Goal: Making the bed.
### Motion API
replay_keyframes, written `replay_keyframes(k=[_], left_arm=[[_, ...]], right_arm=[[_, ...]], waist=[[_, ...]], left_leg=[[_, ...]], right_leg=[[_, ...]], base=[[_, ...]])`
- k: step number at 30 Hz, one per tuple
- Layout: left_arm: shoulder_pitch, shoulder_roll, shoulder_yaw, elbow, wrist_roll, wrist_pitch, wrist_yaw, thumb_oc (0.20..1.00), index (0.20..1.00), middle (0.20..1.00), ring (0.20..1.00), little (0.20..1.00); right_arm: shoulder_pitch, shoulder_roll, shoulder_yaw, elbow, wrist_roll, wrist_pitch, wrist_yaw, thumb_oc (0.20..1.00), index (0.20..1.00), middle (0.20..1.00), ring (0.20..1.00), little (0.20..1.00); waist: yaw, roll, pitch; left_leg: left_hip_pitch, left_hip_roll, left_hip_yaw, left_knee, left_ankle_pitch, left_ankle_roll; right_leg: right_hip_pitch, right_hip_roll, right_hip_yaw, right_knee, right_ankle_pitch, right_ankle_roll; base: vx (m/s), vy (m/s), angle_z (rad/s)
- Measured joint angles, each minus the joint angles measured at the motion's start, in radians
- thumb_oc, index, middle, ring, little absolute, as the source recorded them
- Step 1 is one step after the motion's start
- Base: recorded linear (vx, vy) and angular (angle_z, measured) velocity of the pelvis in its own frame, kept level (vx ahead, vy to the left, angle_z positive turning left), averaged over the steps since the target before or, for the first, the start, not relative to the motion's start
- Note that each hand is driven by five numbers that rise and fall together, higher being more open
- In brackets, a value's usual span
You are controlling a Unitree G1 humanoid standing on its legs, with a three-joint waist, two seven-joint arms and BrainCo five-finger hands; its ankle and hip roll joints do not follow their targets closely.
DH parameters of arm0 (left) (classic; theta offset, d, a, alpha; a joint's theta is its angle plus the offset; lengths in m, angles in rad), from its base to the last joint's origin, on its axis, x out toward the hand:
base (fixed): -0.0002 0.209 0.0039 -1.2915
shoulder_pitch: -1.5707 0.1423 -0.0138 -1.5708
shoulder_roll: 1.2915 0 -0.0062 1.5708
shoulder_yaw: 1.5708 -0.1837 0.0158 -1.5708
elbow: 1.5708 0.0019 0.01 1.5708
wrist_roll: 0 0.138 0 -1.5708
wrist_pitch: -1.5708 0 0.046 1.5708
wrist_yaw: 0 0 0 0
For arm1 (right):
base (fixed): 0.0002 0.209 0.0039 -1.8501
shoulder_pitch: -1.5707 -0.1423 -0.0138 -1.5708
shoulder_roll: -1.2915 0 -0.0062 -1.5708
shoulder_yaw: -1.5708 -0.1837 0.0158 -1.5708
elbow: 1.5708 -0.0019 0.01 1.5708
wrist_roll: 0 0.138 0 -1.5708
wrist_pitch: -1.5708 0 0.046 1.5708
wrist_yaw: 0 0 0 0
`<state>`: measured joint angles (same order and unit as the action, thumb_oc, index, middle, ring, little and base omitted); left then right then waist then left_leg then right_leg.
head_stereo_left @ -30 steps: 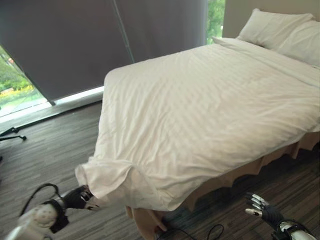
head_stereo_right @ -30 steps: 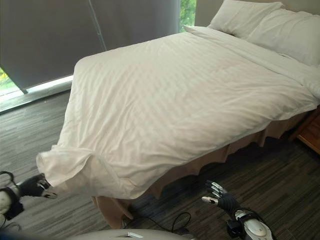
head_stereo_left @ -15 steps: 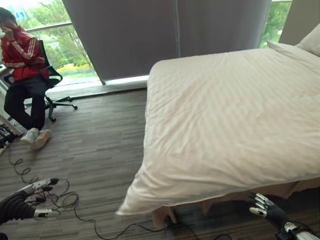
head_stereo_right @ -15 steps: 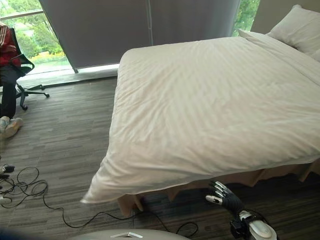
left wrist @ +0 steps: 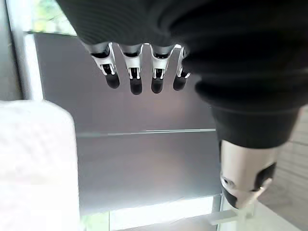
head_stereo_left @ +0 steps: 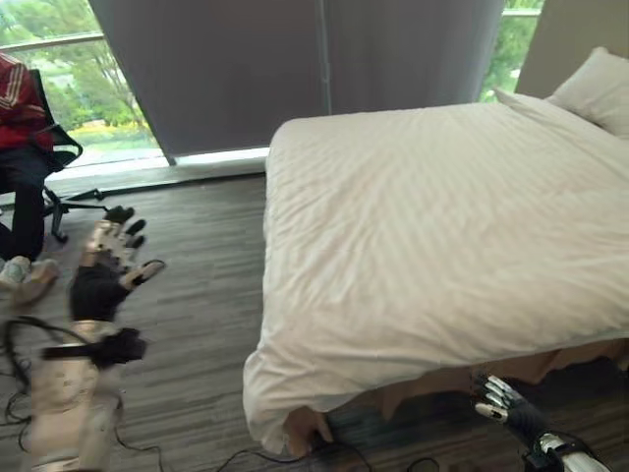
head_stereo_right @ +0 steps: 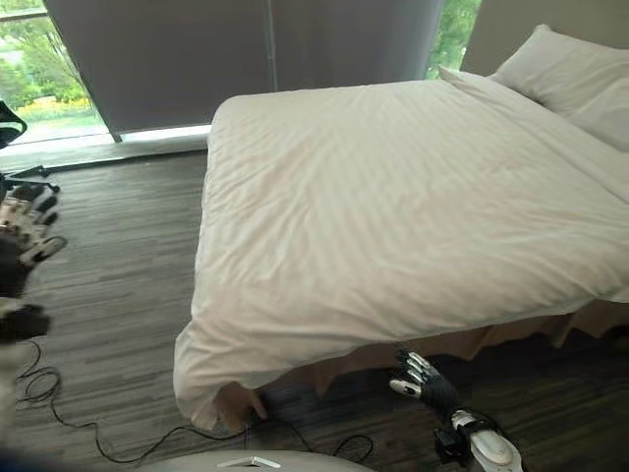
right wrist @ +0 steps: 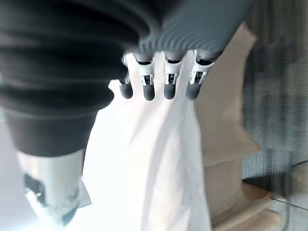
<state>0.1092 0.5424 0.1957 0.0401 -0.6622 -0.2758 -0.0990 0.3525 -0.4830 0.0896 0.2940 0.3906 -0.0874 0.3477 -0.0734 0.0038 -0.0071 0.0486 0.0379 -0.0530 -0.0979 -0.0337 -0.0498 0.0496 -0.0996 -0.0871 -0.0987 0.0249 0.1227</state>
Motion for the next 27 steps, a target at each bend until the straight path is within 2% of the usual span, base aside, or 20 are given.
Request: replay_keyframes(k=[2,3,5,9,13,14,15,19,22,27], left_arm=[[-0.064,-0.056,-0.036,0.048,-0.051,-0.007,0.006,0.200,0.200,0.200,0.200,0.200],[-0.112,-0.104,-0.051,0.115,-0.098,-0.005,0.010,0.200,0.200,0.200,0.200,0.200],[-0.138,-0.154,-0.065,0.154,-0.135,-0.009,0.015,0.200,0.200,0.200,0.200,0.200],[-0.146,-0.161,-0.126,0.219,-0.154,-0.005,0.008,0.200,0.200,0.200,0.200,0.200],[-0.196,-0.147,-0.135,0.479,-0.194,0.003,-0.035,0.200,0.200,0.200,0.200,0.200],[-0.200,-0.144,-0.128,0.509,-0.200,0.006,-0.036,0.200,0.200,0.200,0.200,0.200],[-0.201,-0.145,-0.110,0.527,-0.204,0.008,-0.042,0.200,0.200,0.200,0.200,0.200],[-0.191,-0.144,-0.092,0.514,-0.238,0.009,-0.067,0.200,0.200,0.200,0.200,0.200],[-0.151,-0.139,-0.052,0.478,-0.238,0.009,-0.117,0.200,0.200,0.200,0.200,0.200],[-0.144,-0.093,-0.049,0.495,-0.237,0.009,-0.123,0.200,0.200,0.200,0.200,0.200]], right_arm=[[-0.001,0.003,0.008,0.001,0.000,-0.003,-0.012,1.000,1.000,1.000,1.000,1.000],[-0.012,0.004,0.019,-0.004,0.000,-0.006,-0.015,1.000,1.000,1.000,1.000,1.000],[-0.023,0.006,0.035,-0.004,0.000,-0.007,-0.024,1.000,1.000,1.000,1.000,1.000],[-0.033,0.011,0.042,-0.005,0.000,-0.007,-0.038,1.000,1.000,1.000,1.000,1.000],[-0.057,0.008,0.063,-0.004,0.002,-0.010,-0.038,1.000,1.000,1.000,1.000,1.000],[-0.065,0.009,0.074,-0.004,0.002,-0.010,-0.038,1.000,1.000,1.000,1.000,1.000],[-0.069,0.009,0.085,-0.004,0.002,-0.010,-0.037,1.000,1.000,1.000,1.000,1.000],[-0.067,0.010,0.089,-0.004,0.003,-0.012,-0.038,1.000,1.000,1.000,1.000,1.000],[-0.074,0.011,0.089,-0.004,0.003,-0.023,-0.036,1.000,1.000,1.000,1.000,1.000],[-0.077,0.009,0.089,-0.004,0.003,-0.027,-0.036,1.000,1.000,1.000,1.000,1.000]], waist=[[-0.002,-0.002,0.007],[-0.031,-0.014,0.020],[-0.039,-0.023,0.033],[-0.062,-0.045,0.065],[-0.063,-0.065,0.099],[-0.065,-0.073,0.104],[-0.065,-0.094,0.118],[-0.056,-0.129,0.137],[-0.050,-0.136,0.146],[-0.029,-0.141,0.161]], left_leg=[[-0.011,0.002,0.014,0.003,0.005,-0.002],[-0.011,0.007,0.021,0.001,0.005,-0.004],[-0.010,0.009,0.031,0.000,0.005,-0.004],[-0.009,0.014,0.050,0.003,0.005,-0.004],[-0.041,0.018,0.071,-0.002,0.009,-0.007],[-0.052,0.019,0.071,-0.002,0.012,-0.008],[-0.066,0.022,0.073,-0.002,0.019,-0.010],[-0.079,0.026,0.075,0.003,0.028,-0.012],[-0.080,0.026,0.076,-0.002,0.027,-0.012],[-0.091,0.029,0.080,-0.002,0.027,-0.013]], right_leg=[[-0.013,0.002,0.012,0.000,0.007,-0.002],[-0.021,0.005,0.022,0.000,0.014,-0.002],[-0.023,0.007,0.028,0.000,0.015,-0.003],[-0.033,0.014,0.047,0.000,0.022,-0.007],[-0.078,0.018,0.074,0.000,0.041,-0.008],[-0.090,0.019,0.075,0.000,0.044,-0.009],[-0.109,0.022,0.078,0.000,0.050,-0.012],[-0.118,0.026,0.076,0.000,0.057,-0.015],[-0.122,0.026,0.077,0.000,0.057,-0.015],[-0.130,0.029,0.081,0.000,0.058,-0.016]], base=[[-0.02,0.007,-0.25],[-0.01,0.010,-0.18],[-0.02,0.016,-0.18],[-0.06,0.021,-0.14],[-0.10,0.006,-0.19],[-0.07,-0.005,-0.04],[-0.05,0.000,-0.04],[-0.02,0.006,0.02],[0.00,0.000,0.00],[-0.01,-0.001,-0.03]])
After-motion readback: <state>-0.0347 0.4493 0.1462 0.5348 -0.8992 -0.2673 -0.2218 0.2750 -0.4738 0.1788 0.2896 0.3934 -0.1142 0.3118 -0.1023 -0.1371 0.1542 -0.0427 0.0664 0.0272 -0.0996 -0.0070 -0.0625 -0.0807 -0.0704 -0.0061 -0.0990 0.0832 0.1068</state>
